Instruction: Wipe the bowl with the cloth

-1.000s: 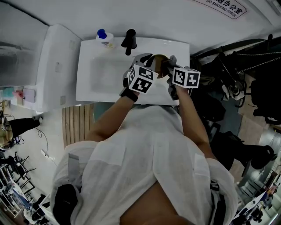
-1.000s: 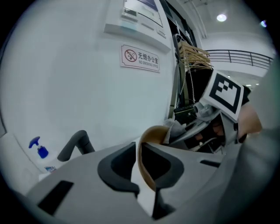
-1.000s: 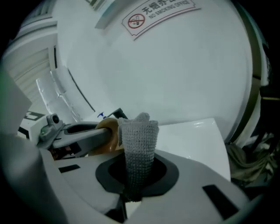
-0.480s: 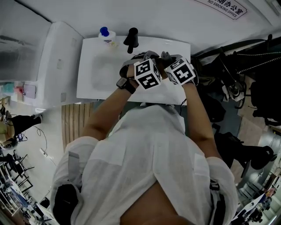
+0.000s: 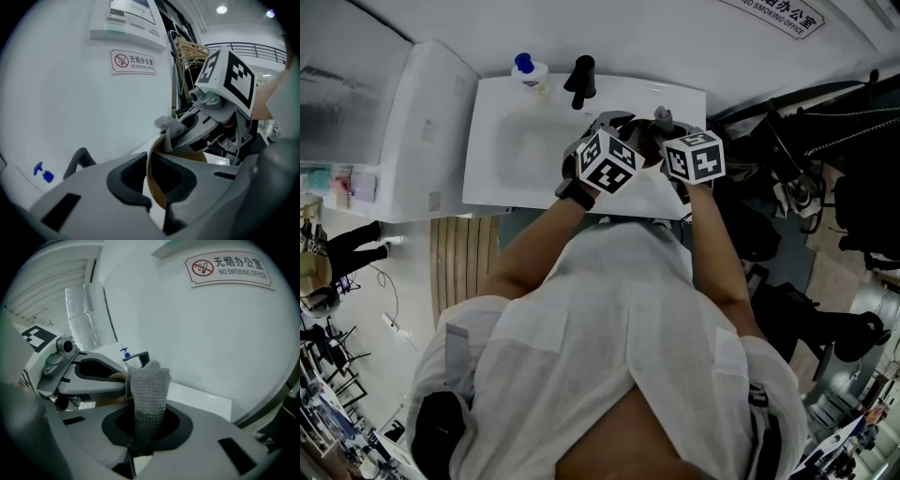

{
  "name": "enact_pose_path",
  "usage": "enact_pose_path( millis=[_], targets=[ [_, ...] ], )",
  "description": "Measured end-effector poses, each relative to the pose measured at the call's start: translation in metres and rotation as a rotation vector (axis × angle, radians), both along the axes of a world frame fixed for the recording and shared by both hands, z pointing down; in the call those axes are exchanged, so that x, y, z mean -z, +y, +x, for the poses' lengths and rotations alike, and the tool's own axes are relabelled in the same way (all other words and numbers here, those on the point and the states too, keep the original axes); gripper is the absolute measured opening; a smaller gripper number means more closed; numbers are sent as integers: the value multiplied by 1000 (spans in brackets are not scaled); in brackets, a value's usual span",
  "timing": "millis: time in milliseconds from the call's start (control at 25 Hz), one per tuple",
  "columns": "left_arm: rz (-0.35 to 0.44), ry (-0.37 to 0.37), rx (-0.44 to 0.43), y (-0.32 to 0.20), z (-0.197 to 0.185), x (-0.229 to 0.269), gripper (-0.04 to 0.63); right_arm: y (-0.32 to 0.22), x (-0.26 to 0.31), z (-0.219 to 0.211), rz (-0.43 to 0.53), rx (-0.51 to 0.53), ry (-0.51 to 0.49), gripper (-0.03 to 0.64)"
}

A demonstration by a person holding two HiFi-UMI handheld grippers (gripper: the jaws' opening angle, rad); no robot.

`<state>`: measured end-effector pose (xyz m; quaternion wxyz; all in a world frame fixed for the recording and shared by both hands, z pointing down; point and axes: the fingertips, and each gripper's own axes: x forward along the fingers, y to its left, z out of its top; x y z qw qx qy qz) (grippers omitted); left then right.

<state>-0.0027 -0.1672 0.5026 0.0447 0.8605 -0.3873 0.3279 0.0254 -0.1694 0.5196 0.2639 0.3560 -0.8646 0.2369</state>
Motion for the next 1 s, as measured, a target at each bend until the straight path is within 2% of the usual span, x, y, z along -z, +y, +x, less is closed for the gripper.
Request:
enact_pose_path(
  millis=[120, 280, 440, 640, 1000],
  targets=[
    [-40, 0, 38, 4, -6, -10, 26, 6, -8, 7, -18, -33, -20, 50],
    [-124, 45, 89, 8, -10, -22, 18, 14, -16, 18, -34, -61, -39, 43],
    [-157, 45, 119, 12, -7, -29, 17, 18, -15, 22, -19, -85, -82, 43],
    [-194, 51, 155, 16, -4, -34, 18, 19, -7, 28, 50, -97, -147, 44],
    [-242, 96, 193, 16, 3, -35, 18, 20, 13, 44, 167, -167, -370, 52]
  ],
)
